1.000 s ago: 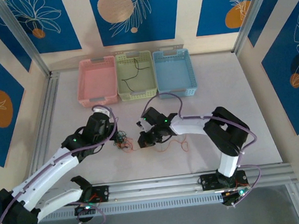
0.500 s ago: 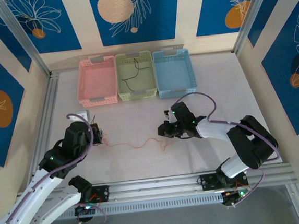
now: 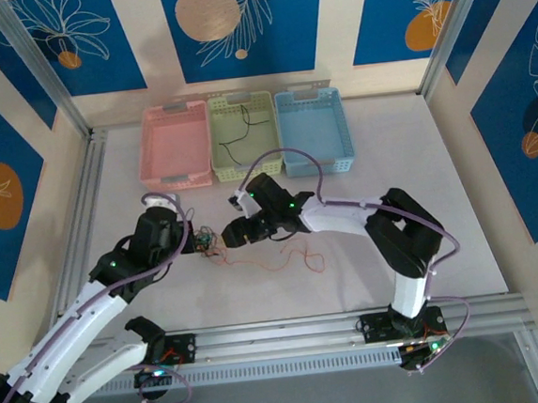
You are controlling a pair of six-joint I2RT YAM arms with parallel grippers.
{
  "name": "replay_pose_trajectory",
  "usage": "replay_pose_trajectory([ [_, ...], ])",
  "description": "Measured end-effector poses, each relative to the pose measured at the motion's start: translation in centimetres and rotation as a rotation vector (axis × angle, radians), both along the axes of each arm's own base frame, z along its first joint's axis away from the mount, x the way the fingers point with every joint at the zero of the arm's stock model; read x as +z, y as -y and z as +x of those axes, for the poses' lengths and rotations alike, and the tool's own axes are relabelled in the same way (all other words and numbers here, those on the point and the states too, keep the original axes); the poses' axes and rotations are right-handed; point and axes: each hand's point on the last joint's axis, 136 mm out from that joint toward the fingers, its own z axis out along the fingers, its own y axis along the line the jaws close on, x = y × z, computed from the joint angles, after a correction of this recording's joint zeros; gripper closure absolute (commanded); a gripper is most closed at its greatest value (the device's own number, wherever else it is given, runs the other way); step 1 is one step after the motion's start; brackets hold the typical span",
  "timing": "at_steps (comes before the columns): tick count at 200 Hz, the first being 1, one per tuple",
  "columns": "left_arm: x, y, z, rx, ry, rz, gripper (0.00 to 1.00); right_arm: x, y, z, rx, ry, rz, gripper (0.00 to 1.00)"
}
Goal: Untangle the cables
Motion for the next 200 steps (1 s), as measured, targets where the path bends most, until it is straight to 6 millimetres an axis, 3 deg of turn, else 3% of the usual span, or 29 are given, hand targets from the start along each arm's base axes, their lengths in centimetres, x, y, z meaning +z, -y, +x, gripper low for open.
replay_pose_trajectory([
  [46, -0.1, 0.6, 0.4, -0.012, -0.003, -0.011, 1.0, -3.9, 0.1, -2.7, 0.077, -0.106, -0.077, 0.43],
  [88, -0.2, 0.8, 0.5, -0.015, -0.008, -0.015, 1.0, -4.3, -0.4, -4.4, 0.129, -0.155, -0.07, 0.46],
  [122, 0.1, 1.0, 0.7, -0.015, 0.008, -0.027, 1.0, -4.2, -0.6, -5.0, 0.152, -0.179, -0.052, 0.57],
  [165, 0.0, 1.1, 0.8, -0.017, 0.006, -0.028, 1.0, -4.5, -0.7, -5.6, 0.173, -0.191, -0.052, 0.82],
  [200, -0.2, 1.2, 1.0, -0.018, 0.0, -0.025, 1.0, -4.5, -0.8, -5.8, 0.178, -0.198, -0.048, 0.91],
])
